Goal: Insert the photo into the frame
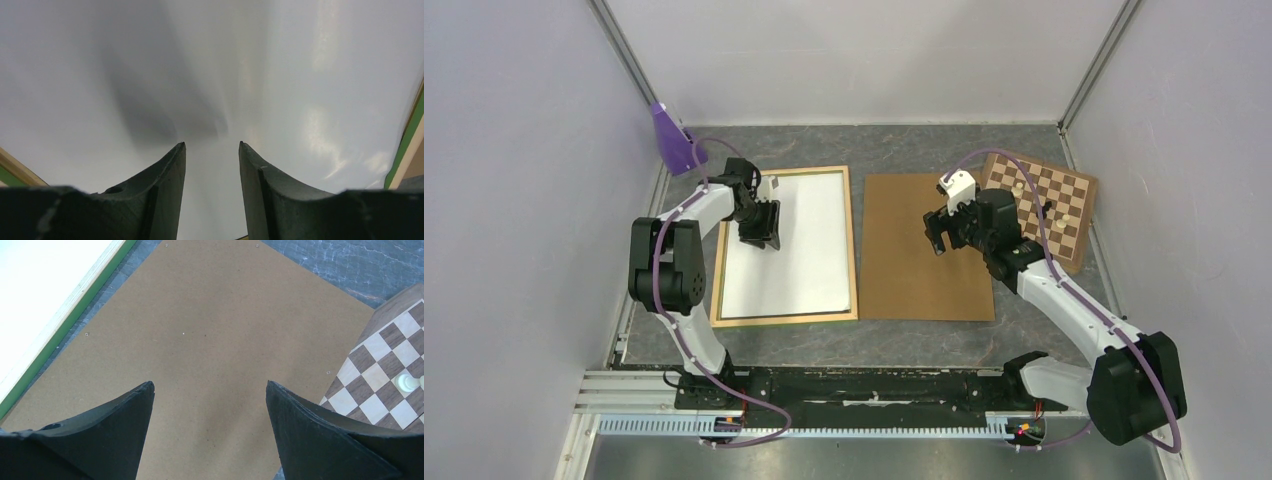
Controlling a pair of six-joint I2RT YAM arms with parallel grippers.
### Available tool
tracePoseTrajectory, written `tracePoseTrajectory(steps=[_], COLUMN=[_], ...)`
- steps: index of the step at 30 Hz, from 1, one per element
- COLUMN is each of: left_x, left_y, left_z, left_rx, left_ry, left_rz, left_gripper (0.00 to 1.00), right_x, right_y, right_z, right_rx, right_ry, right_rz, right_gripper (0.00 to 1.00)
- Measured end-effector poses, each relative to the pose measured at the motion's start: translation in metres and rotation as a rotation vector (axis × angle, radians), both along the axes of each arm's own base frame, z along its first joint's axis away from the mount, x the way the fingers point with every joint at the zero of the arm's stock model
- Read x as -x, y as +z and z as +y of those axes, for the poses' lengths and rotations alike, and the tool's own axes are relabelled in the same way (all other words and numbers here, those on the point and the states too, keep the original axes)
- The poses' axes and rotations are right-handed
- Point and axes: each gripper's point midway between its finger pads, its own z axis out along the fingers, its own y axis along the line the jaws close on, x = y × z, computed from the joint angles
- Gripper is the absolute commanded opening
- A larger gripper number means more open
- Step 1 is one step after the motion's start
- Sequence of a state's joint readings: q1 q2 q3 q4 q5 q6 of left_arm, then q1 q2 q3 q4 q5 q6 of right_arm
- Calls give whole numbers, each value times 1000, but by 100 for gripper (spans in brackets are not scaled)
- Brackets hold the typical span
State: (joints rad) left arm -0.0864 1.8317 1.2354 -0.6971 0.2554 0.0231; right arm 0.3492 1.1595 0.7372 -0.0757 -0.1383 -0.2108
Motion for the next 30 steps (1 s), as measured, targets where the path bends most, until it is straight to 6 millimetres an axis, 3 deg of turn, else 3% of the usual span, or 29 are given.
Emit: tracePoseTrajectory(steps=[30], left_x=[0], left_y=[-5], left_z=[11], left_rx=[-63], left_ry=[-22], left_rz=[-10], left_gripper=[49], right_x=[1], right_y=[3], right_z=[-2], right_rx=[-7], right_ry=[-3], right_rz=[-13], right_gripper=[85])
